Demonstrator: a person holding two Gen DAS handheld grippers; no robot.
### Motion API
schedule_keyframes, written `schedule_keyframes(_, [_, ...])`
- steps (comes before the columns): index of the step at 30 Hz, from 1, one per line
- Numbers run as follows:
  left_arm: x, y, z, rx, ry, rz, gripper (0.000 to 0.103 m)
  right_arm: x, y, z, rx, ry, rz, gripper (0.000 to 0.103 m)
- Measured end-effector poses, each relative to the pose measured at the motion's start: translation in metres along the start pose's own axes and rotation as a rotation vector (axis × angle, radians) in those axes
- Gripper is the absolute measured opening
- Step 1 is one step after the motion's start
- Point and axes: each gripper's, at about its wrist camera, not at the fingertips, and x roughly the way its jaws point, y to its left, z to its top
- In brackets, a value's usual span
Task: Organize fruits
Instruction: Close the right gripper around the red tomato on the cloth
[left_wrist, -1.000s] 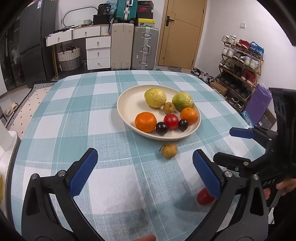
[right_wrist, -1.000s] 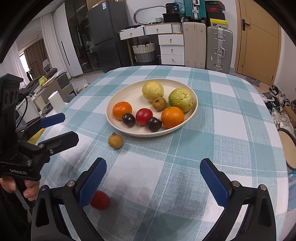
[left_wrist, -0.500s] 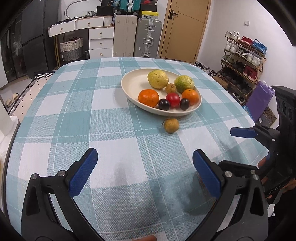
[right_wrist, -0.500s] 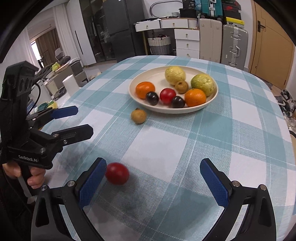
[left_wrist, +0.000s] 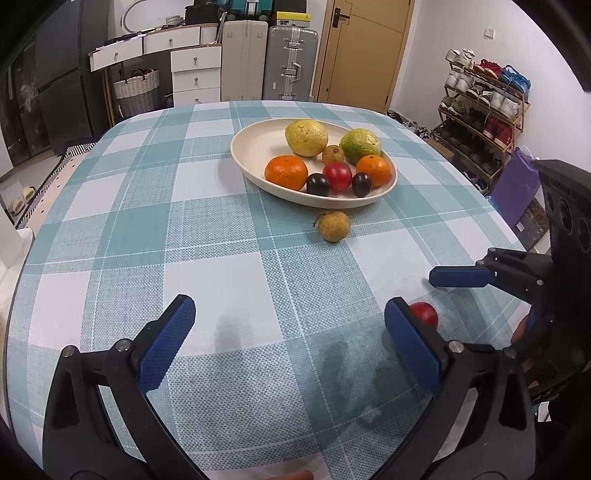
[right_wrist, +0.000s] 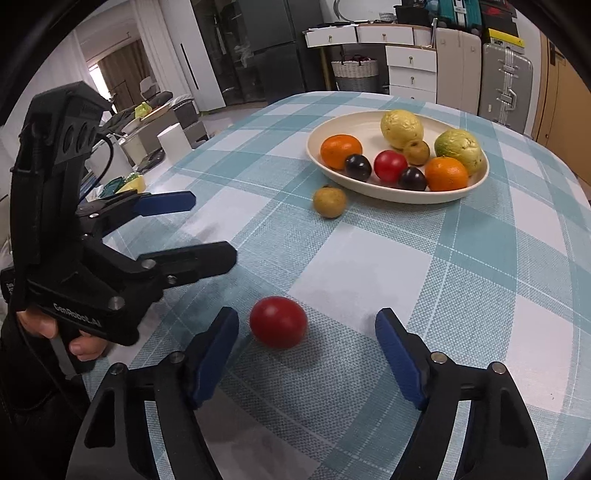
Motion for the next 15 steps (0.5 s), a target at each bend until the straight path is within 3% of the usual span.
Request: schedule_keyframes(15, [0.005,-0.008,0.003,0.026,0.006,-0.015,0.102,0.003,0.013,-0.002,-0.066,0.003,0.041,0.048])
